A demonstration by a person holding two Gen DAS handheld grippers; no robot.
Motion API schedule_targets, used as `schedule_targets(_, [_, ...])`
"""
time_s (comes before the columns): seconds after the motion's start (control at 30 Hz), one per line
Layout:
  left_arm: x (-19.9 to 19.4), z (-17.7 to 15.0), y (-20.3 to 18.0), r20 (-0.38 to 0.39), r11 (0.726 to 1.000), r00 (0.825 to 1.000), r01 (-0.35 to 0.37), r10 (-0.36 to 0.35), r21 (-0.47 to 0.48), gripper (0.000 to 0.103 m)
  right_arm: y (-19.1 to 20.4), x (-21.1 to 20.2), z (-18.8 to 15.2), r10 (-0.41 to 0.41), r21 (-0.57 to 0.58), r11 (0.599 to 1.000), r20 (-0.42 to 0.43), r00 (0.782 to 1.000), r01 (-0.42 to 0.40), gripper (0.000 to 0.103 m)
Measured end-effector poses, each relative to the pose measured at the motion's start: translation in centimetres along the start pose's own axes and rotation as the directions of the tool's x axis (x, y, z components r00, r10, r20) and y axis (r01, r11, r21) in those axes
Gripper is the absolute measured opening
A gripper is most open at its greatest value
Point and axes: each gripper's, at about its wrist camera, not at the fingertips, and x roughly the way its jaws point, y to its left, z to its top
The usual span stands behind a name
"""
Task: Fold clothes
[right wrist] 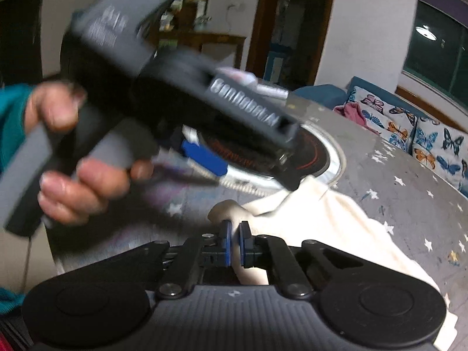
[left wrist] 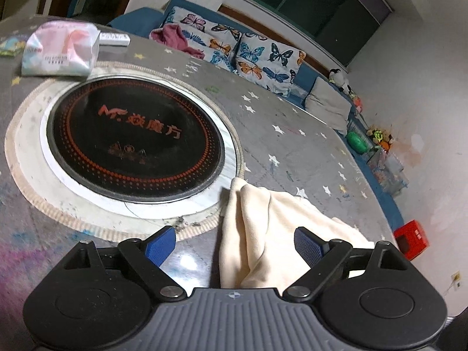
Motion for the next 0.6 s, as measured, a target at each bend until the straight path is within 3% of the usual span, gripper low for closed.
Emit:
schedule_targets(0.23, [1.4,0.0,-0.3,-0.052,0.989,0.995,0.082,-0.089,-0.125,0.088,-2.1,-2.5,0.8,0.034,0.112,0.993,0.058,0.998,-0.04,0.004])
schedule_targets(0.33, [2.3,-0.3,-0.4,-0.072,0.98,0.989,0.112,-0.126,-0.166,0.077,-2.4,-3.7,0.7,0.045,0.127,0.99,0.076,0.996,-0.054,0.004])
schedule_targets(0.43, [3.1,-0.8,-0.2,-0.097,0.968,0.983,0.13,-0.154,-0.215,0.058,-2.1,-4.6,0.6,0.057,0.116,0.991,0.09,0.994,-0.067,0.004])
schedule_targets(0.5, [3.4,-1.3,0.1,-0.106,0.961,0.981,0.135,-0.165,-0.242,0.035,-1.8,-5.0,0.4,0.069,0.109,0.991,0.096,0.993,-0.079,0.004])
schedule_targets(0.6, [3.6,-1.7,0.6,-0.11,0.956,0.98,0.132,-0.166,-0.262,0.022,-1.4,-5.0,0.0,0.083,0.1,0.991,0.09,0.992,-0.092,0.004])
